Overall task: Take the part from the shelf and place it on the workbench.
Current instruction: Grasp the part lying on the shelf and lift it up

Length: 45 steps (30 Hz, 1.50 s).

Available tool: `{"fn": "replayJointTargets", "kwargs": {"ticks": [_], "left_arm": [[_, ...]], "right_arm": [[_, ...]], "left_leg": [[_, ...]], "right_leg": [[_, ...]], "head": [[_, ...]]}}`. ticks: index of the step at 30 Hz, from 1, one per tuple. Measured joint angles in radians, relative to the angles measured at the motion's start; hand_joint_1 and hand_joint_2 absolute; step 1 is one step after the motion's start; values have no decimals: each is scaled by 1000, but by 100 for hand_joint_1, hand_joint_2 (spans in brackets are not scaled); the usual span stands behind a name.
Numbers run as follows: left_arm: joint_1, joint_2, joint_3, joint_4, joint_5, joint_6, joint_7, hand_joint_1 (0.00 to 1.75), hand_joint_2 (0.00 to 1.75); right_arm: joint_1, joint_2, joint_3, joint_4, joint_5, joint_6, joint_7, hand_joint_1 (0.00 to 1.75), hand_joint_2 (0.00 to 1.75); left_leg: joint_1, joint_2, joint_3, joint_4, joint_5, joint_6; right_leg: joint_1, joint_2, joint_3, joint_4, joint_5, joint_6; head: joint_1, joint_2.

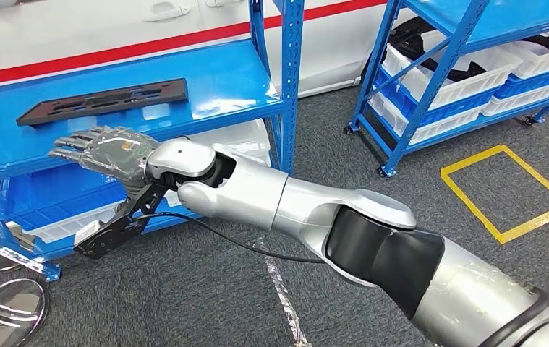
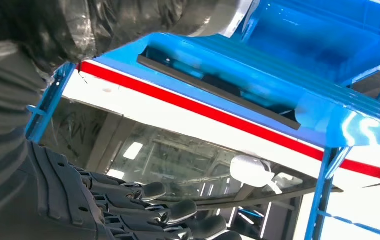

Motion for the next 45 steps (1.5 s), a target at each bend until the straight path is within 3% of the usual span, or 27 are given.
{"fn": "replayJointTargets", "kwargs": {"ticks": [3, 4, 6, 7, 8, 9, 11, 13, 18, 20, 22, 23, 24, 25, 27, 29, 31, 34, 37, 38, 39, 40, 42, 43, 45], "left_arm": [[2, 0, 0, 0, 0, -1, 4, 0, 0], [2, -1, -1, 0, -1, -1, 5, 0, 0], [0, -1, -1, 0, -1, -2, 5, 0, 0], [0, -2, -2, 0, -1, -2, 5, 0, 0], [1, -2, -2, 0, -1, -2, 5, 0, 0], [1, -3, -2, 0, -1, -2, 5, 0, 0], [2, -5, -2, 0, -1, -2, 5, 0, 0], [0, -5, -3, 0, -1, -2, 6, 0, 0], [0, -5, -3, 1, 1, -3, 6, 0, 0], [-1, -6, -4, 1, 1, -3, 6, 0, 0], [-2, -7, -4, 1, 1, -3, 6, 0, 0], [0, -7, -4, 1, 1, -3, 7, 0, 0], [2, -8, -4, 1, 2, -3, 7, 0, 0], [3, -8, -4, 1, 1, -3, 7, 0, 0], [3, -7, -4, 2, 1, -3, 8, 0, 0], [1, -5, -5, 2, 1, -3, 8, 0, 0], [0, -4, -5, 2, 2, -3, 8, 0, 0], [2, -4, -5, 2, 2, -3, 7, 0, 0], [-2, -5, -6, 2, 2, -3, 6, 0, 0], [-2, -5, -6, 2, 2, -3, 5, 0, 0], [-1, -5, -6, 2, 2, -3, 4, 0, 0], [0, -5, -6, 2, 2, -3, 4, 0, 0], [2, -6, -6, 2, 2, -3, 1, 0, 0], [1, -5, -6, 2, 2, -3, 0, 0, 0], [-1, -3, -6, 2, 2, -3, -2, 0, 0]], "right_arm": [[-1, 3, -4, 3, 13, -5, 0, 0, 175], [-2, 3, -6, 4, 21, -9, -1, 0, 175], [-2, 3, -9, 8, 39, -15, -1, 0, 175], [1, 3, -9, 11, 47, -17, -1, 0, 175], [3, 3, -9, 14, 55, -18, -1, 0, 175], [4, 3, -10, 18, 62, -20, -1, 0, 175], [3, 3, -13, 24, 74, -24, 0, 0, 175], [1, 5, -16, 30, 83, -30, 0, 0, 175], [0, 11, -17, 48, 93, -35, 1, 0, 175], [-4, 15, -18, 56, 99, -36, 2, 0, 175], [-5, 17, -18, 66, 108, -37, 3, 0, 175], [-3, 18, -18, 71, 110, -38, 4, 0, 175], [-1, 18, -18, 77, 111, -38, 4, 0, 175], [0, 18, -18, 82, 110, -38, 4, 0, 175], [-1, 19, -19, 91, 108, -37, 4, 0, 175], [-2, 21, -22, 100, 106, -37, 5, 0, 175], [-3, 22, -25, 107, 106, -37, 5, 0, 175], [-3, 24, -29, 116, 104, -38, 5, 0, 175], [-5, 25, -31, 122, 103, -39, 4, 0, 175], [-2, 25, -31, 124, 103, -39, 4, 0, 175], [2, 25, -31, 126, 103, -39, 3, 0, 175], [4, 24, -31, 128, 102, -39, 3, 0, 175], [6, 24, -31, 132, 102, -38, 0, 0, 175], [6, 26, -31, 133, 102, -37, -1, 0, 175], [7, 29, -31, 136, 101, -36, -3, 0, 175]], "left_leg": [[11, 0, 20, -25, 0, 7], [15, 0, 29, -31, -1, 10], [15, 0, 38, -32, -9, 15], [15, 0, 41, -30, -14, 16], [16, -1, 45, -26, -20, 15], [16, -2, 48, -21, -27, 13], [18, -4, 56, -6, -46, 6], [15, -6, 55, 12, -65, -5], [19, -4, 51, 32, -85, -29], [22, -1, 6, 118, -122, -38], [23, 0, -69, 243, -159, -44], [23, 0, -97, 277, -157, -44], [23, 0, -108, 276, -135, -43], [22, 0, -100, 237, -97, -39], [17, 0, -51, 104, -15, -21], [8, 1, -11, 15, 9, -3], [2, 1, 2, -8, 0, 6], [13, 3, 33, -43, 6, 8], [18, 4, 50, -51, -1, 15], [19, 4, 51, -48, -6, 15], [21, 3, 54, -44, -12, 12], [25, 2, 57, -37, -21, 8], [32, 0, 60, -14, -43, -6], [32, -1, 58, 2, -56, -15], [29, -3, 51, 20, -72, -27]], "right_leg": [[1, -1, -10, 26, -20, 16], [0, -2, -32, 69, -39, 20], [-4, -2, -106, 200, -86, 27], [-5, -2, -143, 254, -96, 29], [-7, -2, -167, 278, -88, 30], [-8, -2, -171, 261, -59, 31], [-10, -3, -131, 140, 24, 31], [-9, -1, -88, 40, 60, 26], [-7, 3, -68, 15, 50, -3], [-9, 1, -55, 8, 48, -12], [-7, 0, -48, 6, 41, -17], [-6, 1, -43, 7, 37, -18], [-5, 1, -37, 7, 33, -19], [-3, 3, -31, 7, 29, -19], [2, 5, -17, 6, 20, -18], [3, 6, -13, 4, 14, -12], [2, 6, -11, -1, 10, -2], [3, 4, -20, 31, -11, 15], [-3, 3, -121, 211, -80, 27], [-7, 3, -155, 260, -90, 32], [-11, 2, -173, 273, -79, 36], [-15, 0, -170, 247, -49, 41], [-24, -3, -125, 127, 26, 52], [-26, -2, -103, 76, 47, 51], [-25, 0, -87, 42, 45, 39]], "head": [[2, 0], [3, 0], [4, 0], [4, 0], [4, 0], [4, 0], [4, 0], [2, 0], [0, 0], [-2, 0], [-2, 0], [-3, 0], [-3, 0], [-3, 0], [-2, 0], [-2, 0], [-2, 0], [0, 0], [2, 0], [2, 0], [2, 0], [2, 0], [2, 0], [2, 0], [1, 0]]}}
